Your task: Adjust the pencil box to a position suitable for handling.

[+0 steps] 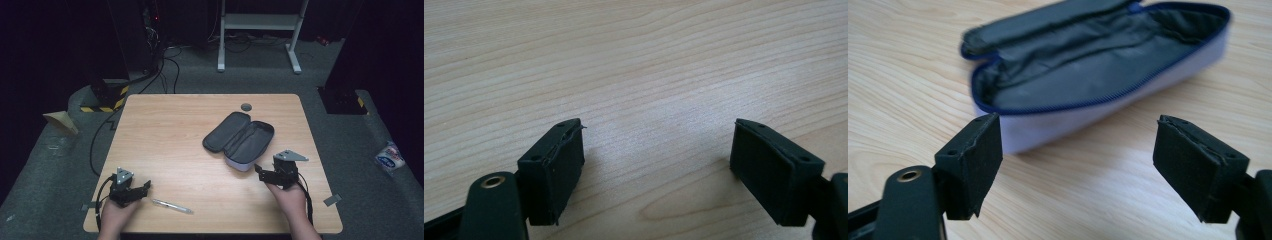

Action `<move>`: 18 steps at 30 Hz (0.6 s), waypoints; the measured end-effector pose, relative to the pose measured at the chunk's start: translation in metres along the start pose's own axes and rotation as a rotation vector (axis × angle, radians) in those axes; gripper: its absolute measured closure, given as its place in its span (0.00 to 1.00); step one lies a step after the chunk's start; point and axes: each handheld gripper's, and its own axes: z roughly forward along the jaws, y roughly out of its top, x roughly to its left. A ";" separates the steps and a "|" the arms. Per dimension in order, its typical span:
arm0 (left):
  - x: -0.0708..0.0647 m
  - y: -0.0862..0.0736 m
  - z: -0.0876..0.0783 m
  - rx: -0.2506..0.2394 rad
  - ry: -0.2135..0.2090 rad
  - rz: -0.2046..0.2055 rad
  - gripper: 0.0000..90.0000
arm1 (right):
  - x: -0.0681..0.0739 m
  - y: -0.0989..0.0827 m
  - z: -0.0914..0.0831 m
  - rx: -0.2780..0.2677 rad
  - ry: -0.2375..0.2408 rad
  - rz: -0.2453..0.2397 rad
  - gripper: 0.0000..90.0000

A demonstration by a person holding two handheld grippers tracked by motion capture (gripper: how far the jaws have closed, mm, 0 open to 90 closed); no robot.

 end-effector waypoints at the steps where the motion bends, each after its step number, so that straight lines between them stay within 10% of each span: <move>1: 0.000 0.000 0.000 0.001 0.001 0.003 0.24 | 0.001 0.003 0.001 -0.003 0.013 -0.010 0.23; 18: 0.001 -0.001 -0.002 0.004 -0.013 0.015 0.25 | 0.038 0.021 0.032 -0.010 0.091 -0.091 0.40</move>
